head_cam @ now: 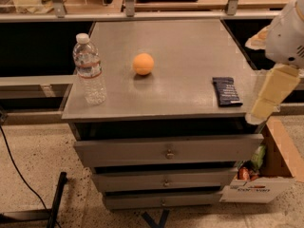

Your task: Knock water bottle over

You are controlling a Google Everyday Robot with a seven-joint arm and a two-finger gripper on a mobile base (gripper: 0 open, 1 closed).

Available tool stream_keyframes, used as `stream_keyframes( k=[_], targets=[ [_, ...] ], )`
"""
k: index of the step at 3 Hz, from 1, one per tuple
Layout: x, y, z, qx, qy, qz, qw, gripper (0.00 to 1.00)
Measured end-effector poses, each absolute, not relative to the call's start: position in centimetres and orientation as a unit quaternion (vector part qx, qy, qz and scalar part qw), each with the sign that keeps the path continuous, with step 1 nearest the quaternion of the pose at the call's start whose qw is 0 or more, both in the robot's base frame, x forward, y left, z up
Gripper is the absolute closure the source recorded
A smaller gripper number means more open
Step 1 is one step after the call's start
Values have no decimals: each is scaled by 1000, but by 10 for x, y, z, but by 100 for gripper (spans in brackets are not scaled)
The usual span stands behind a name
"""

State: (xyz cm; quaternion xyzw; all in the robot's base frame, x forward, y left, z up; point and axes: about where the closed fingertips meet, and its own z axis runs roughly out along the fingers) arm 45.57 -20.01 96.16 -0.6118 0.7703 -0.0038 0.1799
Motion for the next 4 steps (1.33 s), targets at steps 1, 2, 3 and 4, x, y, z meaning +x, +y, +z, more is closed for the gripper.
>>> stream_keyframes(
  k=[1,2,3,4],
  targets=[
    [489,-166,939,-619,753,41,219,0],
    [520,-131,931,-621,726,82,282,0],
    [538,-99,933,-627,692,110,340,0],
    [554,-55,929,-630,657,156,383,0]
  ],
)
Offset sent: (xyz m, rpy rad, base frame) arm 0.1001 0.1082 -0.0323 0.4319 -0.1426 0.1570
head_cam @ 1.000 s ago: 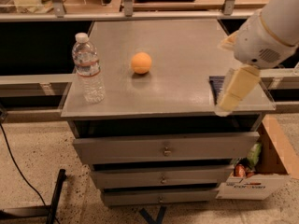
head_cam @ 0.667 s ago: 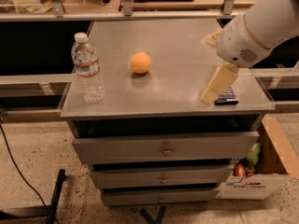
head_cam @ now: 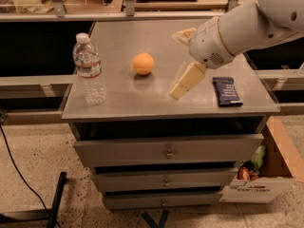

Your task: Knock water bottle over

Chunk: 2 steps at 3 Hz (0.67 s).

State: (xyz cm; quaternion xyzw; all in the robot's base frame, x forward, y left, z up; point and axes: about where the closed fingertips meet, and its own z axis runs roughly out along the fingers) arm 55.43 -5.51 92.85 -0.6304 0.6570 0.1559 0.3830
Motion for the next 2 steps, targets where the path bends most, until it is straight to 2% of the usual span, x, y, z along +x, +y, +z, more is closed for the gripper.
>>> stream_keyframes(
  k=[1,2],
  targets=[
    [574,-11,917,-628,628,202,413,0],
    [591,28,911,-626,618,212,425,0]
  ],
)
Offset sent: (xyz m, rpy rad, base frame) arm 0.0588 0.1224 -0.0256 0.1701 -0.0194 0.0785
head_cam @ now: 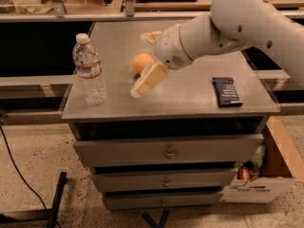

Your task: Knock water bottle over

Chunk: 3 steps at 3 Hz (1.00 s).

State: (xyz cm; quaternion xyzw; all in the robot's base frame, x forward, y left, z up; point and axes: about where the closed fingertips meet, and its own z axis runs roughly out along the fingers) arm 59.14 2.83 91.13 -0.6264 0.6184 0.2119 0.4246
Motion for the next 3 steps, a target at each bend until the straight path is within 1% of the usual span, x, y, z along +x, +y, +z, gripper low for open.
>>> stream_keyframes(
  k=[1,2,3],
  targets=[
    [591,28,911,-626,618,212,425,0],
    [597,42,909,-624,611,224,433,0],
    [614,62,908,-612,603,246,448,0]
  ],
)
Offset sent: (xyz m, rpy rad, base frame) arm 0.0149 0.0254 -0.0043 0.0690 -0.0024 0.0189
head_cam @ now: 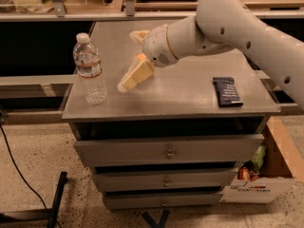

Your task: Knock water bottle over

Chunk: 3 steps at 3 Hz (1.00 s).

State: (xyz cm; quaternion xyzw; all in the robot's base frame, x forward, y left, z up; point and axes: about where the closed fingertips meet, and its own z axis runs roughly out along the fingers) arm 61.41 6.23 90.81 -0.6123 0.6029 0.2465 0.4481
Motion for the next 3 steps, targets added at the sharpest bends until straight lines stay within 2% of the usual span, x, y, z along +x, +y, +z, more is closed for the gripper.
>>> stream_keyframes(
  k=[3],
  targets=[
    [616,121,908,-589,543,358,479,0]
  ],
)
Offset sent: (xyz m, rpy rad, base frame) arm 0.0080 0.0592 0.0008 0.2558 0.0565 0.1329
